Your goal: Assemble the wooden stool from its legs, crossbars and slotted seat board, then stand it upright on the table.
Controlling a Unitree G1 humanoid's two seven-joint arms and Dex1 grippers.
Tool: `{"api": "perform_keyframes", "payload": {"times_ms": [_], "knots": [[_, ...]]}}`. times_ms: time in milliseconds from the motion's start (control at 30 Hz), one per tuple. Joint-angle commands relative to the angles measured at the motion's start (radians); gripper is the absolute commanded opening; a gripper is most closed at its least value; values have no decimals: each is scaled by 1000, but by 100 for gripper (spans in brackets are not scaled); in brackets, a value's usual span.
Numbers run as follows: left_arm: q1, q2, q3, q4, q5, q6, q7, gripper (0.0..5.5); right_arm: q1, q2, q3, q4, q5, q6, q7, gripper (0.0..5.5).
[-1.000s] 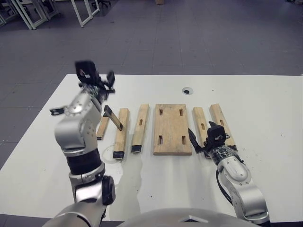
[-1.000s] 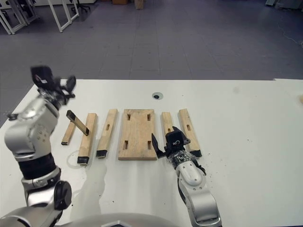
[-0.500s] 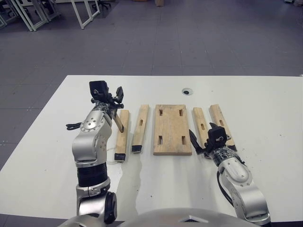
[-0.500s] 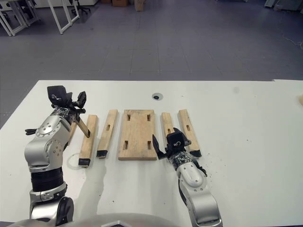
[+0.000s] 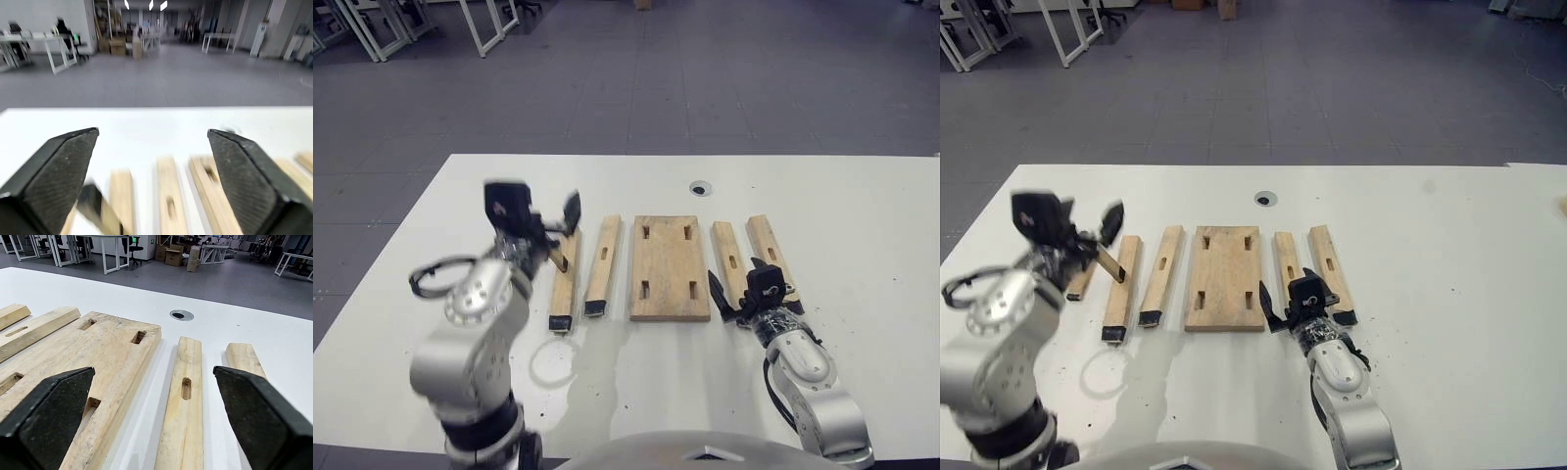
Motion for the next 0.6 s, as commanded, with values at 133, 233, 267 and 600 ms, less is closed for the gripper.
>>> {"api": "perform_keyframes", "payload": {"times_ms": [133,233,267,600], "knots": [[347,13,-116,36,124,-83,36,460,11,-17,-15,-22,6,16,17,448],[420,-3,-118,136,145,-167,15,460,0,-25,-20,-20,8,21,26,448],[438,-2,-118,161,152,-192,10,460,-2,-27,-21,-20,8,22,26,448],[409,18,-169,388,196,-300,-44,460,-20,-27,-29,-20,3,34,32,448]]}}
